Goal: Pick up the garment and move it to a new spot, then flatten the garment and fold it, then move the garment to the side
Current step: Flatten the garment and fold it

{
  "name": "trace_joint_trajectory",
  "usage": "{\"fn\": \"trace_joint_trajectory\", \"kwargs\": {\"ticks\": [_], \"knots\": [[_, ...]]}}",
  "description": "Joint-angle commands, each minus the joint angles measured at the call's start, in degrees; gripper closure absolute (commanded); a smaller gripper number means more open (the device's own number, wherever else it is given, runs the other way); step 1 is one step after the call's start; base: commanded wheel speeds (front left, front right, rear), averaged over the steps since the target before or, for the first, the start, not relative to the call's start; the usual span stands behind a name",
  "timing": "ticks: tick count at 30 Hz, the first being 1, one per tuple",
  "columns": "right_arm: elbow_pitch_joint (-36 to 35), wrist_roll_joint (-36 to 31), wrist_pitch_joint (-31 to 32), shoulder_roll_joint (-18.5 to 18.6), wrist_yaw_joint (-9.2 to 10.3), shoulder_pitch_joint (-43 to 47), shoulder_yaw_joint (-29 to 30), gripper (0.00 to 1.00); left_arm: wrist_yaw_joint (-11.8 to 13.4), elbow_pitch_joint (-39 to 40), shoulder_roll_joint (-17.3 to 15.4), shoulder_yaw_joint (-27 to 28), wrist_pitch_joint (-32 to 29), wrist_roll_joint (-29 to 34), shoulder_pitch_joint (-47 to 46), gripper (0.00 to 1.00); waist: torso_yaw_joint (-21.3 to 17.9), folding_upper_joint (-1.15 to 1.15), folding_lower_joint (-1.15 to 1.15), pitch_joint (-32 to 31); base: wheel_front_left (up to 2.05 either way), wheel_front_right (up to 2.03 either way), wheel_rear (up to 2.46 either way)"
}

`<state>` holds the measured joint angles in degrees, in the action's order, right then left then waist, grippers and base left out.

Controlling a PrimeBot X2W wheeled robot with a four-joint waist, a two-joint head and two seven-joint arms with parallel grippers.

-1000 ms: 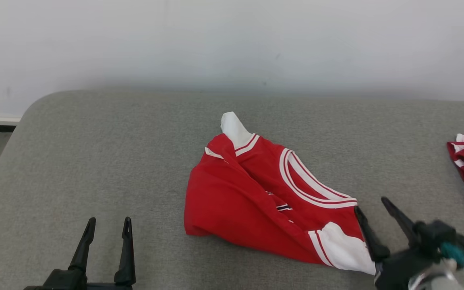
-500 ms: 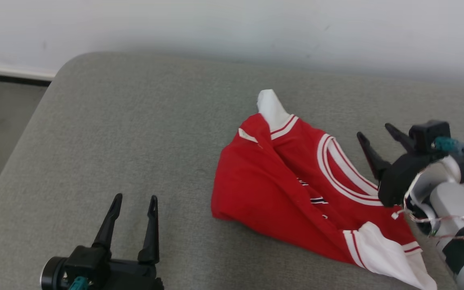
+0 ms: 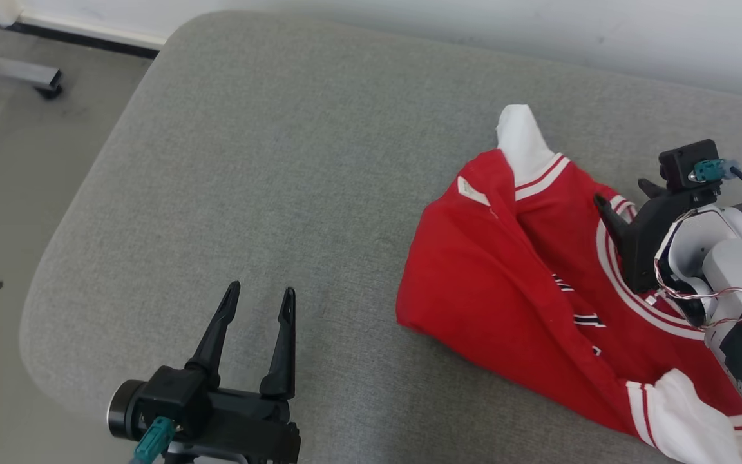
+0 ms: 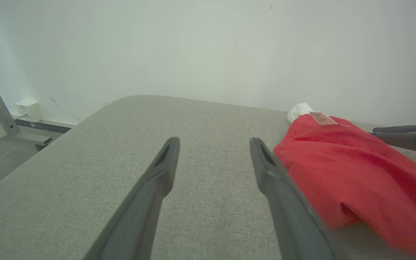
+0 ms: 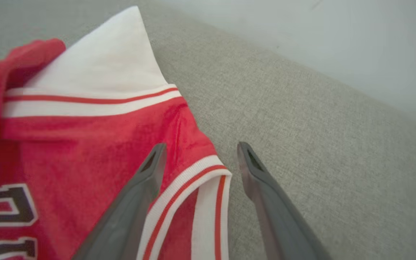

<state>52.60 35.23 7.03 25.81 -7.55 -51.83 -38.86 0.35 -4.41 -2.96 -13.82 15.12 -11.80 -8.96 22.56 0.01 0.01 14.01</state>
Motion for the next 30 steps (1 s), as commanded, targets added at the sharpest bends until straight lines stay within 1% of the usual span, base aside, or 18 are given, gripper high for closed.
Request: {"fn": "trace_joint_trajectory", "kwargs": {"ticks": [1, 4, 8, 9, 10, 12, 15, 18, 19, 21, 25, 27, 28, 29, 30], "knots": [[0.3, 0.2, 0.2, 0.3, 0.16, -0.3, -0.3, 0.00, 0.2, 0.1, 0.1, 0.0, 0.0, -0.4, -0.6, 0.00, 2.0, -0.01, -0.01, 1.9, 0.00, 0.00, 0.00], [2.8, 0.8, 2.2, 0.6, 0.15, -2.1, -2.1, 0.00, 0.8, 0.2, 0.1, -0.7, 0.0, -0.8, -1.0, 0.00, 2.5, -0.01, -0.01, 2.6, 0.00, 0.00, 0.00], [5.0, 2.3, 5.1, 0.0, 0.15, -3.3, -4.6, 0.00, 1.4, 0.4, 0.1, -1.0, 0.0, -1.3, -1.3, 0.00, 2.7, -0.01, -0.01, 3.2, 0.00, 0.00, 0.00], [5.0, 2.8, 5.8, -0.1, 0.15, -3.4, -5.3, 0.69, 1.5, 0.5, 0.1, -0.9, 0.0, -1.3, -1.3, 0.00, 2.6, -0.01, -0.01, 3.2, 0.00, 0.00, 0.00], [5.1, 3.3, 6.7, -0.2, 0.15, -3.4, -6.0, 1.00, 1.6, 0.5, 0.1, -0.8, 0.0, -1.4, -1.3, 0.00, 2.4, -0.01, -0.01, 3.2, 0.00, 0.00, 0.00], [5.2, 4.4, 7.9, 0.0, 0.16, -3.7, -7.1, 1.00, 1.7, 0.4, 0.1, -0.5, 0.0, -1.3, -1.1, 0.00, 1.9, -0.01, -0.01, 3.1, 0.00, 0.00, 0.00], [5.2, 5.4, 6.3, 1.6, 0.16, -5.8, -7.4, 1.00, 1.9, 0.3, 0.1, -0.3, 0.0, -1.1, -1.2, 0.00, 1.2, -0.01, -0.01, 2.9, 0.00, 0.00, 0.00], [5.5, 4.8, 3.0, 2.9, 0.16, -8.5, -7.7, 1.00, 1.9, 0.4, 0.1, -0.2, 0.0, -0.9, -1.4, 0.00, 0.6, -0.01, -0.01, 2.6, 0.00, 0.00, 0.00], [6.6, 4.2, 0.2, 4.0, 0.16, -10.3, -7.3, 1.00, 1.9, 0.4, 0.1, -0.1, 0.0, -0.9, -1.3, 0.00, 0.2, -0.01, -0.01, 2.4, 0.00, 0.00, 0.00], [8.2, 3.6, -2.3, 4.8, 0.16, -11.8, -6.8, 1.00, 1.9, 0.4, 0.1, -0.2, 0.0, -0.9, -1.3, 0.00, 0.0, -0.01, -0.01, 2.3, 0.00, 0.00, 0.00], [12.4, 2.1, -6.3, 4.7, 0.16, -14.6, -5.7, 1.00, 2.0, 0.5, 0.1, -0.7, 0.0, -1.1, -1.3, 0.00, -0.2, -0.01, -0.01, 2.2, 0.00, 0.00, 0.00], [14.5, 1.6, -7.7, 3.9, 0.16, -14.9, -5.4, 1.00, 2.1, 0.5, 0.1, -0.8, 0.0, -1.2, -1.3, 0.00, -0.1, -0.01, -0.01, 2.2, 0.00, 0.00, 0.00], [15.4, 1.8, -8.1, 3.3, 0.16, -14.6, -5.1, 0.33, 2.0, 0.4, 0.1, -0.8, 0.0, -1.2, -1.2, 0.00, -0.1, -0.01, -0.01, 2.2, 0.00, 0.00, 0.00], [16.4, 1.9, -8.5, 3.0, 0.16, -14.5, -4.9, 0.00, 2.0, 0.3, 0.1, -0.8, 0.0, -1.1, -1.1, 0.00, -0.2, -0.01, -0.01, 2.0, 0.00, 0.00, 0.00], [16.9, 1.6, -9.3, 2.8, 0.16, -14.6, -4.8, 0.00, 2.0, 0.2, 0.1, -0.8, 0.0, -1.0, -1.0, 0.00, -0.3, -0.01, -0.01, 1.9, 0.00, 0.00, 0.00]]}}
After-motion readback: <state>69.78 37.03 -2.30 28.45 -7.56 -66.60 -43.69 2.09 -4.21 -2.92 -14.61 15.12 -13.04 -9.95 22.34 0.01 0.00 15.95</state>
